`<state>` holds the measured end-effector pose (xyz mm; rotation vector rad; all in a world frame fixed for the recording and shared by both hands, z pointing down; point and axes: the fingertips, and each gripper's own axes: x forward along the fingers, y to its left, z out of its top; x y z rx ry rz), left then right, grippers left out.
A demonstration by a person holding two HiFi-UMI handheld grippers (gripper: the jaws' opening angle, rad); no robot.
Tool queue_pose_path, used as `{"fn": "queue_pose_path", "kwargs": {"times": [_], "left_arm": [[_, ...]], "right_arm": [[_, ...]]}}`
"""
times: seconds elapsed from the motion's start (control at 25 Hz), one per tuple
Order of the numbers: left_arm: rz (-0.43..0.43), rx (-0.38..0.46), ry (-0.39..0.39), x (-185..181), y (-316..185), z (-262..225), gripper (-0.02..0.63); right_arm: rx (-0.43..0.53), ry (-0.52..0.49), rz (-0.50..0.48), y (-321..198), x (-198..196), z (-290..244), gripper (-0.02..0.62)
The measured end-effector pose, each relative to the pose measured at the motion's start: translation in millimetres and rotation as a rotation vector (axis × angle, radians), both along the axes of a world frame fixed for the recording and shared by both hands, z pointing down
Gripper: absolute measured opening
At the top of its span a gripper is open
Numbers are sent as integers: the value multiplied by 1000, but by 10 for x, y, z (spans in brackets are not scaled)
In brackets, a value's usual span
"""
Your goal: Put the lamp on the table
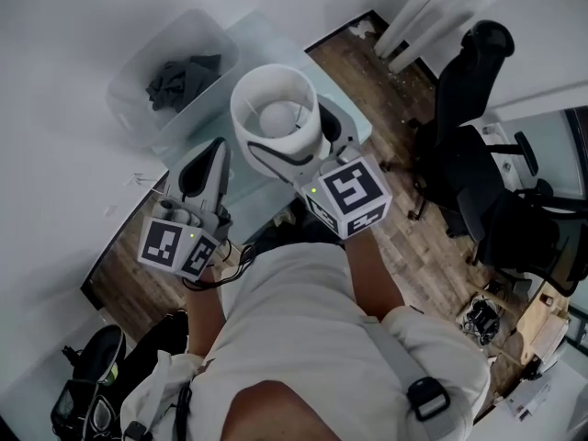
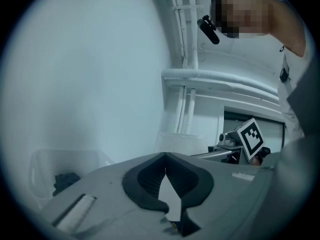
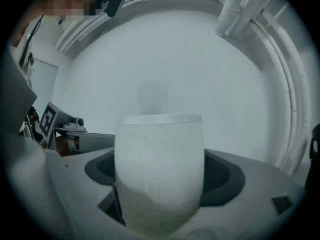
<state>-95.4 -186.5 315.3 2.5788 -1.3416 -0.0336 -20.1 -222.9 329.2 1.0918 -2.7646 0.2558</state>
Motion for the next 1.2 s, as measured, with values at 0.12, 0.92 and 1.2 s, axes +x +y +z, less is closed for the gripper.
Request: {"fn": "queue_pose_path", "kwargs": {"times": [0.12,0.92,1.2], "left_arm": [[-9,-7,2,-10,-145,16,0],[-37,-62,3,-58,-878,281,0],[-46,-90,-3,-27,-1032,394,0]], "right_arm": [[-7,-3,-6,-147,-13,31,471],[-29,22,-43,-962,-107,443,471],[-40,19,-48,-1118,-83,516,471]]}}
